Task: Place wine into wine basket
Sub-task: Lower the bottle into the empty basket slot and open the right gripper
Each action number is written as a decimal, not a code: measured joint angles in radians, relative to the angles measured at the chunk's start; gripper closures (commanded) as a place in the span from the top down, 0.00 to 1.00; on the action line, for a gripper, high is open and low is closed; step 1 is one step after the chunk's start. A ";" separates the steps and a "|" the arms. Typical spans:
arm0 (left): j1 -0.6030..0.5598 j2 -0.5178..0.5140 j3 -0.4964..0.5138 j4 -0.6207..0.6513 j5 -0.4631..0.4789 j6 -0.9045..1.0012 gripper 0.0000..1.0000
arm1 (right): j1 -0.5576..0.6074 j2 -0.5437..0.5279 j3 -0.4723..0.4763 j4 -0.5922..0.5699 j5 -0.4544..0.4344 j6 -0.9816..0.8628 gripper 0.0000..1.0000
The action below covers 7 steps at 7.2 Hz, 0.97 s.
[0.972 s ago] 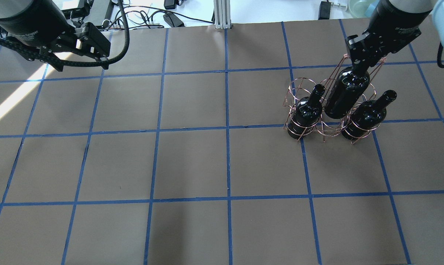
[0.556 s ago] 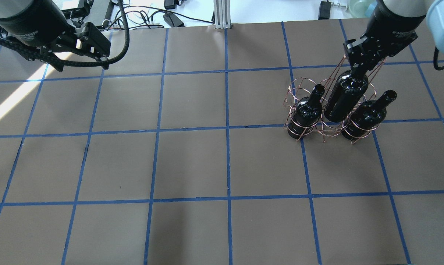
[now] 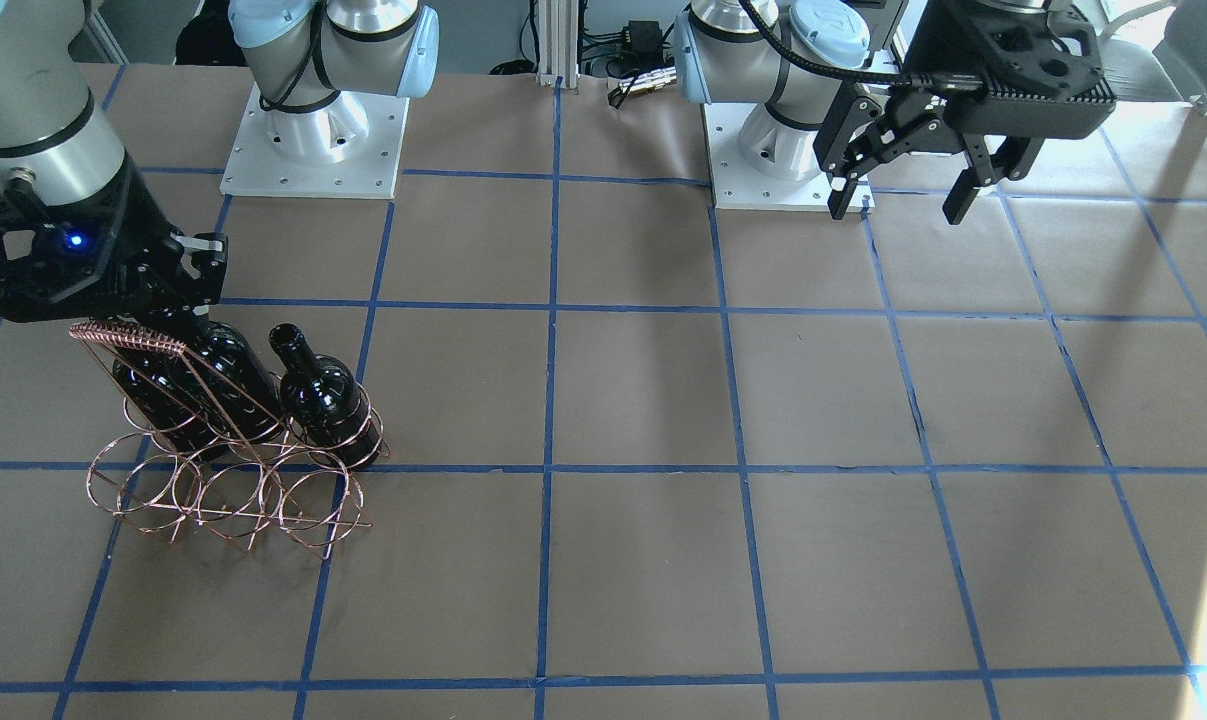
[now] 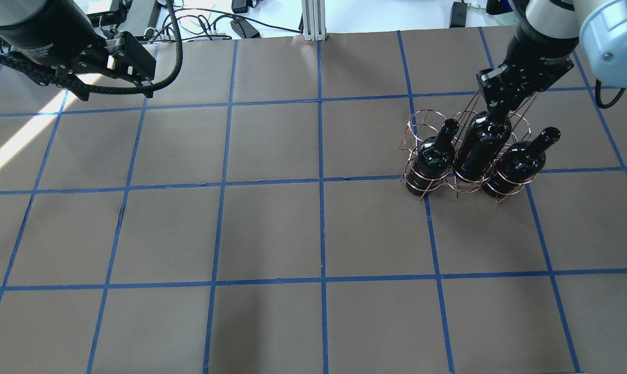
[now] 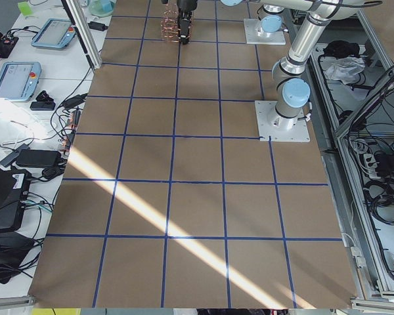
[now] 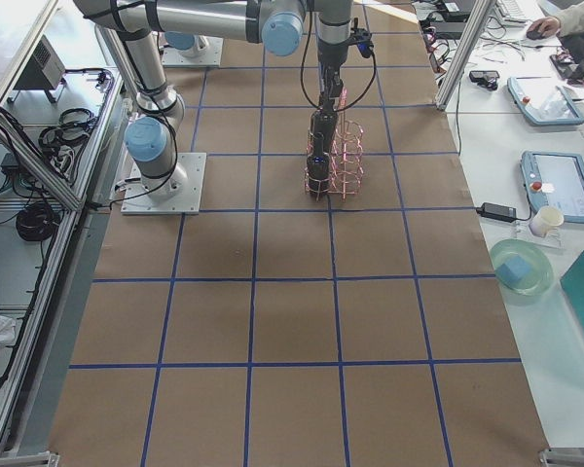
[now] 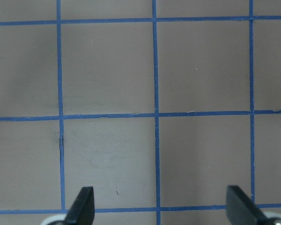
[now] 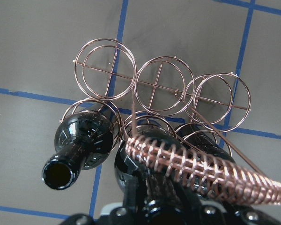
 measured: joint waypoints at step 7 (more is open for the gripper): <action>0.000 0.000 0.000 0.000 0.000 0.000 1.00 | 0.005 -0.003 0.025 -0.095 -0.002 0.003 0.99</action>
